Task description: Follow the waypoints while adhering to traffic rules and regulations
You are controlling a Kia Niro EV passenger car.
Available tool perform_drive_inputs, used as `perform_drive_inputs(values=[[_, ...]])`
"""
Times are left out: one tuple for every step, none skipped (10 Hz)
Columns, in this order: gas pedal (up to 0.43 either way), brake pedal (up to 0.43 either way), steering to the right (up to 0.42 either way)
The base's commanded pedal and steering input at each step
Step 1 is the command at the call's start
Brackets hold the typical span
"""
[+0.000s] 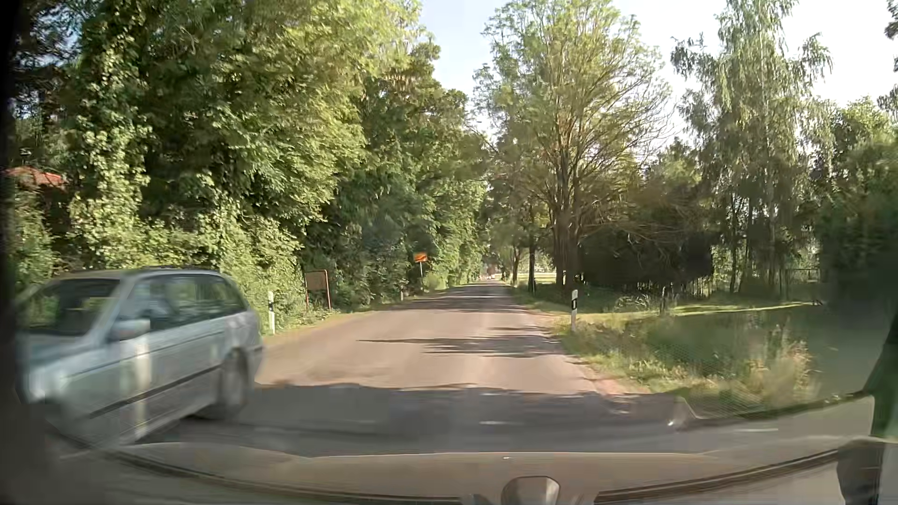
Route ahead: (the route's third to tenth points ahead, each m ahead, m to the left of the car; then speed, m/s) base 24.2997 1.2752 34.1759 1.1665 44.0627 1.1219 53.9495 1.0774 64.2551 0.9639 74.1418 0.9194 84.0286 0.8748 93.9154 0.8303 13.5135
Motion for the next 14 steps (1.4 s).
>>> perform_drive_inputs(values=[[0.22, 0.006, 0.001], [0.22, 0.006, 0.002], [0.22, 0.006, 0.001], [0.22, 0.006, 0.002], [0.22, 0.006, 0.003], [0.22, 0.006, 0.003], [0.22, 0.006, 0.003], [0.209, 0.006, 0.003], [0.209, 0.006, 0.003], [0.209, 0.006, 0.003], [0.209, 0.006, 0.003], [0.22, 0.006, 0.003], [0.248, 0.006, 0.003], [0.248, 0.006, 0.003]])
